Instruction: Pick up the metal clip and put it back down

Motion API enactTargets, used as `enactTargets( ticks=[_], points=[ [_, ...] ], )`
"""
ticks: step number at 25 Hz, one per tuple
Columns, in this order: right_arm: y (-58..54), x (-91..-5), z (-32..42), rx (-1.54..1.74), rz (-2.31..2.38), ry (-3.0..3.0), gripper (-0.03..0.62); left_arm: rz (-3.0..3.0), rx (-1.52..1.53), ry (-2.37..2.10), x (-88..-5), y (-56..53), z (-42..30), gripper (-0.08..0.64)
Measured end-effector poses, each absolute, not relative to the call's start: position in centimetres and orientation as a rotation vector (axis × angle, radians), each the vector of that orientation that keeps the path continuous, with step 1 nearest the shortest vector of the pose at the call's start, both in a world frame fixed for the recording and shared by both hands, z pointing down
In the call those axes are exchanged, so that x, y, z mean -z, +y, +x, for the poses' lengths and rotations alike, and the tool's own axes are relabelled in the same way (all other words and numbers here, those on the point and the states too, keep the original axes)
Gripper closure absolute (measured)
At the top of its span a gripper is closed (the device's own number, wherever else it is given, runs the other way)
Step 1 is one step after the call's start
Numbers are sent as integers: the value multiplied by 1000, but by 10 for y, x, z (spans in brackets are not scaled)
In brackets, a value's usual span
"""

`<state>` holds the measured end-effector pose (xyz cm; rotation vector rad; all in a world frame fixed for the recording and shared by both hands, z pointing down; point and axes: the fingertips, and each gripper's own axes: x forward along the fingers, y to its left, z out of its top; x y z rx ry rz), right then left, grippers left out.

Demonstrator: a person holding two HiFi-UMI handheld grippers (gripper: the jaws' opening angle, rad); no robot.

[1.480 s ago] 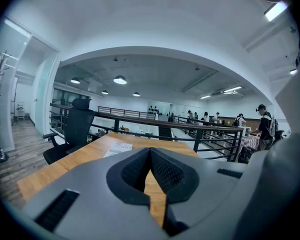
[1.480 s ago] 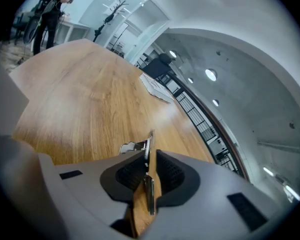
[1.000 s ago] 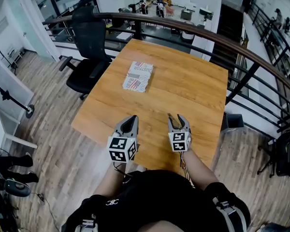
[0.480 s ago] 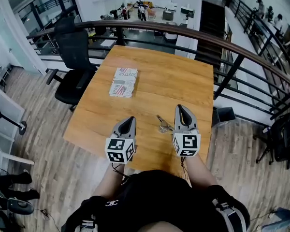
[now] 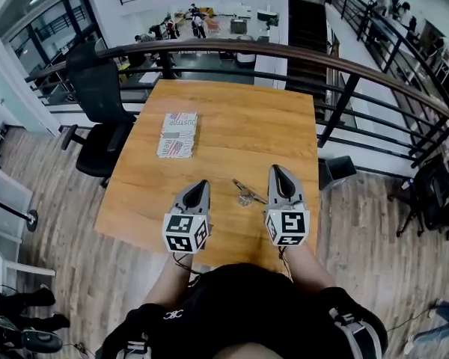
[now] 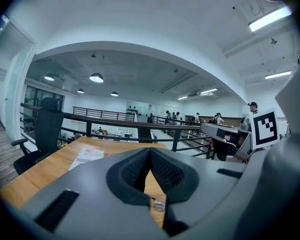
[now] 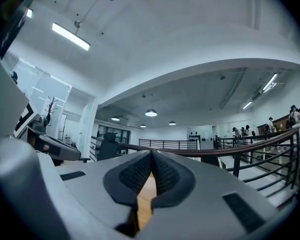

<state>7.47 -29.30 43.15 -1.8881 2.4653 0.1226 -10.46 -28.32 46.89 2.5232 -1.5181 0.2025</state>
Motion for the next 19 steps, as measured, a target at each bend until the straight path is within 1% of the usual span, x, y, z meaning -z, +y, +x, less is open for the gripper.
enactTargets(
  ticks=[7, 19],
  points=[
    [-287, -439, 86, -109, -1948, 2440, 578, 2566, -204, -1466, -467, -282, -88, 546],
    [-282, -441, 86, -107, -1969, 2430, 578, 2570, -198, -1450, -466, -280, -86, 546]
  ],
)
